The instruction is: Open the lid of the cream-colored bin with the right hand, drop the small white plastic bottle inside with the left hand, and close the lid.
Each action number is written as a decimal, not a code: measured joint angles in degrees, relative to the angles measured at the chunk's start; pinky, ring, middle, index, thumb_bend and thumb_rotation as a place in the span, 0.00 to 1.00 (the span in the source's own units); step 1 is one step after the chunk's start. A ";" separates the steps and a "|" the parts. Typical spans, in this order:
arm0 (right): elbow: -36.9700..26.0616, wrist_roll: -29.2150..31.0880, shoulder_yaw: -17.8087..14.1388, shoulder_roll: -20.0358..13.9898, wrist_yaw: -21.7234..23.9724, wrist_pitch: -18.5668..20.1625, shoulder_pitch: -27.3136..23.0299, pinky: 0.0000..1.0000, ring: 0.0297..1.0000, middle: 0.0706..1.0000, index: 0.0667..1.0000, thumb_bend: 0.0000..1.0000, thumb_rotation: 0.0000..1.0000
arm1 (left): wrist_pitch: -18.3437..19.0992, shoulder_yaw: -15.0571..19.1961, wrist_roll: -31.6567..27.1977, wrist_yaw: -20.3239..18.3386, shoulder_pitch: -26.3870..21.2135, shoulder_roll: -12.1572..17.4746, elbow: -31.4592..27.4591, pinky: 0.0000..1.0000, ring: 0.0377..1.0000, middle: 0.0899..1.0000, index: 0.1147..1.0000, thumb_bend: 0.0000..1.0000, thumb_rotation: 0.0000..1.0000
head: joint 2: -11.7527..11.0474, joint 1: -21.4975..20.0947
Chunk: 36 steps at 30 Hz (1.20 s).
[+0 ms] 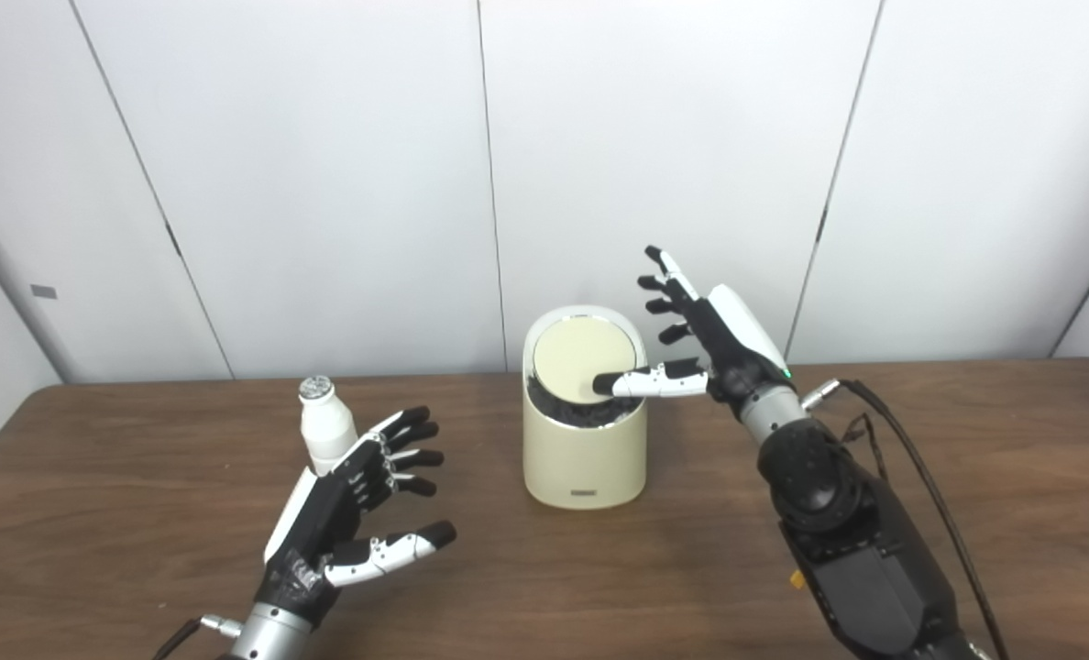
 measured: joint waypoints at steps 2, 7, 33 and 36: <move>1.13 -0.36 0.30 0.11 -0.08 0.13 -0.30 0.63 0.79 0.87 1.00 0.88 0.42 | 0.00 -0.08 0.00 0.00 -0.01 0.00 0.00 0.65 0.76 0.84 0.87 0.76 0.15 | 0.00 0.00; 2.61 -1.07 0.80 0.26 -0.23 0.50 -0.94 0.61 0.77 0.86 1.00 0.90 0.44 | 0.00 -0.25 0.21 0.01 -0.01 -0.01 0.00 0.65 0.75 0.84 0.87 0.77 0.16 | 0.09 -0.09; 3.45 -7.65 6.62 -0.89 4.19 10.08 -7.19 0.65 0.85 0.93 0.98 0.81 0.20 | 0.38 -0.83 0.64 -0.01 0.01 -0.34 -0.01 0.65 0.76 0.84 0.87 0.77 0.16 | 1.05 0.18; 1.46 -11.76 5.73 -0.32 9.04 11.01 -8.77 0.68 0.87 0.94 0.97 0.81 0.14 | 0.45 -1.21 0.64 -0.05 0.01 -0.35 -0.05 0.65 0.76 0.84 0.87 0.78 0.16 | 1.32 0.18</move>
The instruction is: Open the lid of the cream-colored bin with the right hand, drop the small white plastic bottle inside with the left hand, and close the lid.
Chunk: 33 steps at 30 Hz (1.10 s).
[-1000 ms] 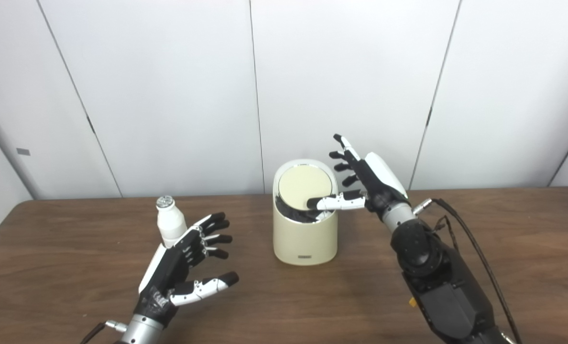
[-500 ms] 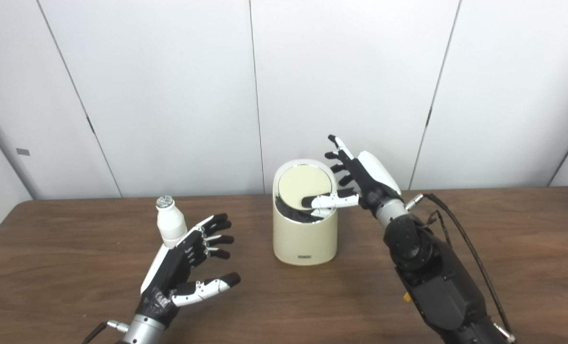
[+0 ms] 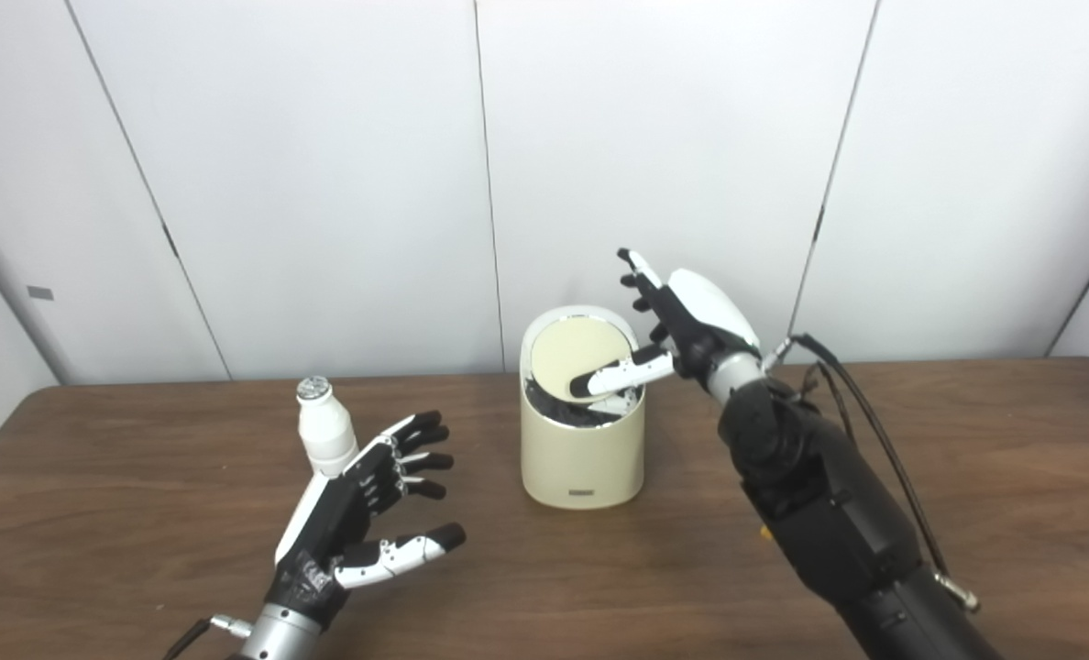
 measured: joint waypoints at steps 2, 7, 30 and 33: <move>-0.80 -3.60 -1.99 1.42 4.21 0.05 -0.79 0.69 0.87 0.94 0.96 0.81 0.10 | 0.21 -0.23 0.00 -0.03 0.01 -0.12 -0.29 0.66 0.76 0.84 0.87 0.77 0.16 | 0.09 0.00; -1.96 -10.46 -6.01 4.23 9.55 0.66 -0.68 0.62 0.80 0.91 0.93 0.83 0.04 | 0.28 -0.21 0.01 0.01 0.11 -0.07 -0.55 0.67 0.77 0.85 0.87 0.77 0.17 | 0.27 0.00; -10.67 14.71 -16.67 3.69 5.46 -1.32 9.00 0.61 0.75 0.85 0.88 0.77 0.32 | 0.35 -0.25 0.07 -0.07 0.10 -0.07 -0.59 0.66 0.76 0.84 0.87 0.77 0.17 | 0.18 0.09; -15.78 19.75 -18.47 3.76 3.85 -1.92 12.50 0.65 0.76 0.85 0.89 0.76 0.35 | 0.37 -0.28 0.06 -0.09 0.09 -0.09 -0.59 0.66 0.76 0.84 0.87 0.77 0.18 | 0.36 0.00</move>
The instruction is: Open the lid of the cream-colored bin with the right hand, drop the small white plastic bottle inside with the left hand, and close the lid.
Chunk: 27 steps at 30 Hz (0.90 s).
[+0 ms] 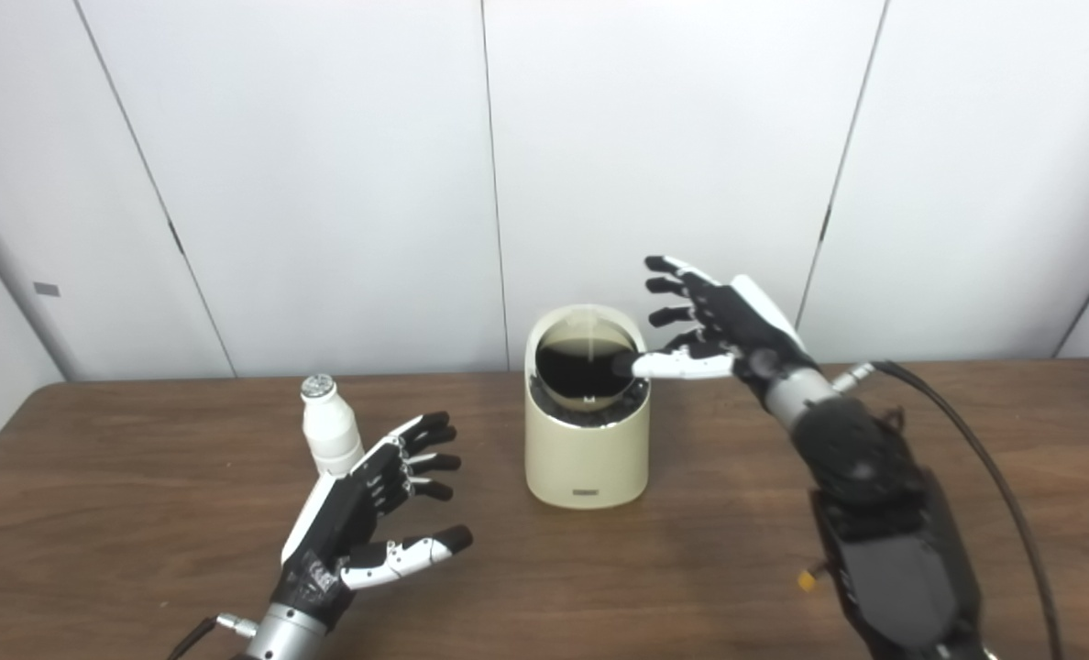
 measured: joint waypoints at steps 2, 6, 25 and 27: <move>-1.73 3.29 -0.84 -0.05 -0.95 -2.14 3.26 0.69 0.79 0.87 0.91 0.76 0.39 | 0.00 0.01 0.00 -0.07 -0.02 0.01 0.00 0.65 0.76 0.84 0.87 0.77 0.19 | -0.09 -0.09; -2.92 10.21 -2.10 -0.18 -1.63 -7.44 11.94 0.73 0.86 0.91 0.93 0.74 0.39 | -0.02 0.05 0.00 -0.13 -0.03 0.15 0.12 0.64 0.76 0.84 0.87 0.77 0.19 | -0.53 -1.05; 7.70 14.73 -0.97 -1.63 -9.69 -31.88 22.94 0.82 0.87 0.92 0.93 0.81 0.36 | -0.75 -0.06 0.59 0.20 -0.55 0.44 2.09 0.62 0.72 0.80 0.85 0.76 0.16 | -2.46 4.21; 8.92 15.62 -1.08 -1.76 -10.03 -33.20 22.83 0.83 0.87 0.92 0.93 0.80 0.36 | -0.75 -0.17 0.88 0.34 -0.55 0.11 2.09 0.61 0.72 0.79 0.85 0.76 0.16 | -2.72 5.88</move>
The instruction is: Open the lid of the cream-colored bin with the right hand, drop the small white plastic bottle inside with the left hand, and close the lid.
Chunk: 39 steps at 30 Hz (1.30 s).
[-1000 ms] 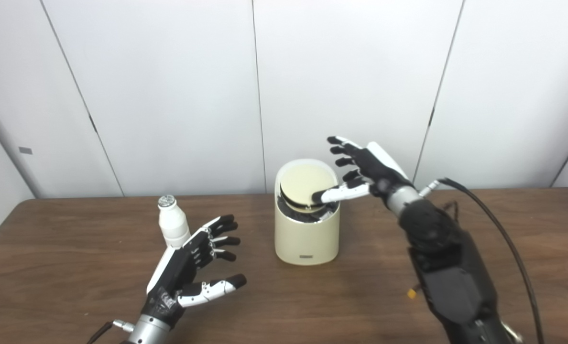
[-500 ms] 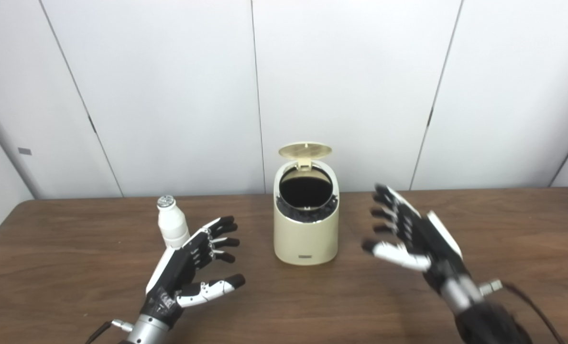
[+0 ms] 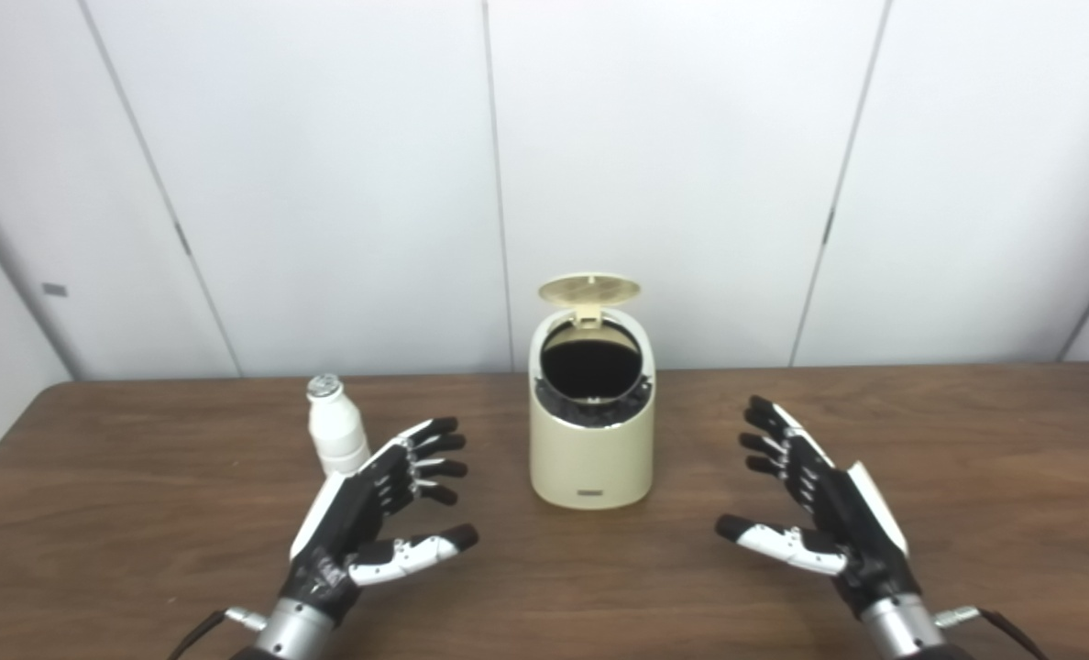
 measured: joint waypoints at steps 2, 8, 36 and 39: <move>1.34 0.46 -0.09 -0.37 -0.20 -0.93 -0.30 0.84 0.86 0.92 0.93 0.79 0.34 | 0.00 -0.27 0.23 0.21 0.00 -0.59 0.00 0.60 0.71 0.79 0.84 0.77 0.16 | -0.26 2.02; 3.82 2.18 -0.28 -2.60 -0.20 -4.43 -0.99 0.88 0.89 0.94 0.95 0.73 0.27 | 0.00 -0.87 1.86 0.83 -0.01 -2.05 0.00 0.59 0.71 0.80 0.83 0.76 0.14 | -1.14 6.24; -9.85 3.79 1.16 -1.26 -0.44 9.22 -0.22 0.85 0.90 0.96 0.97 0.57 0.03 | 8.75 9.73 23.20 20.93 6.92 -6.37 -17.97 0.50 0.61 0.67 0.68 0.71 0.03 | -2.99 12.40; -11.27 3.21 1.15 -1.02 -0.68 10.43 -0.19 0.85 0.90 0.96 0.97 0.56 0.00 | 7.18 10.63 24.99 24.57 6.79 -7.33 -17.41 0.56 0.68 0.73 0.73 0.70 0.05 | -2.99 12.32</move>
